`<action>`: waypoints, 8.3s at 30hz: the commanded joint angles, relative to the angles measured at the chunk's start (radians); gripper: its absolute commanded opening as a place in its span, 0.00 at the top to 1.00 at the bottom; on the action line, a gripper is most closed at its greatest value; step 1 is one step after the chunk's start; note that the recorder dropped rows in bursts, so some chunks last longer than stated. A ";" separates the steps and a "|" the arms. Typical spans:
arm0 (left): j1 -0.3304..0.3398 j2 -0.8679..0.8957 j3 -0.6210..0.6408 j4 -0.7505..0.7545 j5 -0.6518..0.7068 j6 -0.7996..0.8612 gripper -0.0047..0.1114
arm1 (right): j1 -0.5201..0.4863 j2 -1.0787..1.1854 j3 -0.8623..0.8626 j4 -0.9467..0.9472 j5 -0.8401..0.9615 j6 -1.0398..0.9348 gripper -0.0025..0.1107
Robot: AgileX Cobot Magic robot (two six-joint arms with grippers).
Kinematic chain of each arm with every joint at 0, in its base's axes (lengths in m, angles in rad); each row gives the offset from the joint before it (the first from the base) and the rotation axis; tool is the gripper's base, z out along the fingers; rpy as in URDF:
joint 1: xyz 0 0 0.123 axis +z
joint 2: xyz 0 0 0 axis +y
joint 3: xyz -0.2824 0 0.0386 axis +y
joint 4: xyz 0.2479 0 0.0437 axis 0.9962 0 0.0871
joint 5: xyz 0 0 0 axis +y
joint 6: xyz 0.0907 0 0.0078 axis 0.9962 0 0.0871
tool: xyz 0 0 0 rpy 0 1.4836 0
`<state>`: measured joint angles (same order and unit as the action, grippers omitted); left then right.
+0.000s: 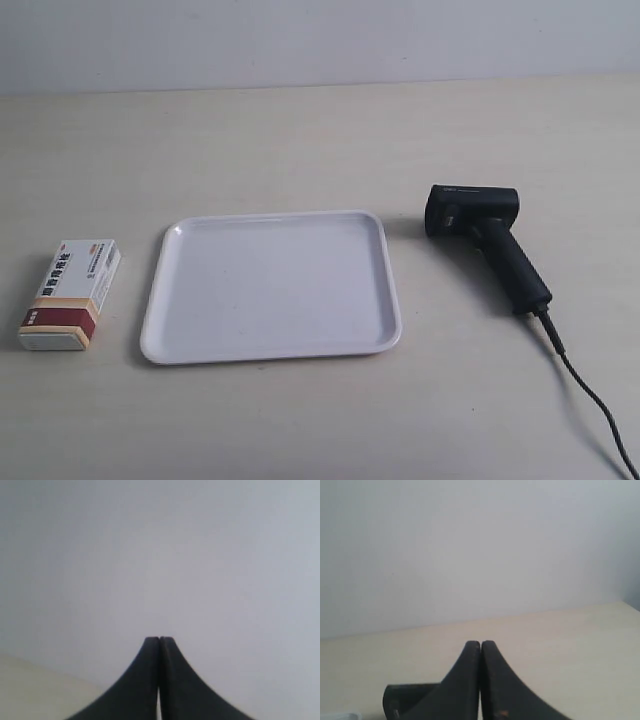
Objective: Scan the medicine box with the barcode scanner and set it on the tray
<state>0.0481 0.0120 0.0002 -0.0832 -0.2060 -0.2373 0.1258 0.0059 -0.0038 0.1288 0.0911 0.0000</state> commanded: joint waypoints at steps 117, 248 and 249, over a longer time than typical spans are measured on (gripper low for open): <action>-0.455 1.869 -0.953 1.828 -0.659 -0.656 0.96 | 0.257 1.572 -0.582 -0.016 -0.081 -0.456 0.98; -0.070 -0.012 0.000 0.091 0.346 0.188 0.95 | 0.257 0.332 -0.321 0.149 0.200 -0.224 0.98; -0.070 -0.012 0.000 0.091 0.346 0.188 0.95 | 0.257 0.332 -0.321 0.149 0.200 -0.224 0.98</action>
<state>-0.0234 0.0070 0.0017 0.0000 0.1380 -0.0264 0.3851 0.3416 -0.3303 0.2768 0.2932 -0.2250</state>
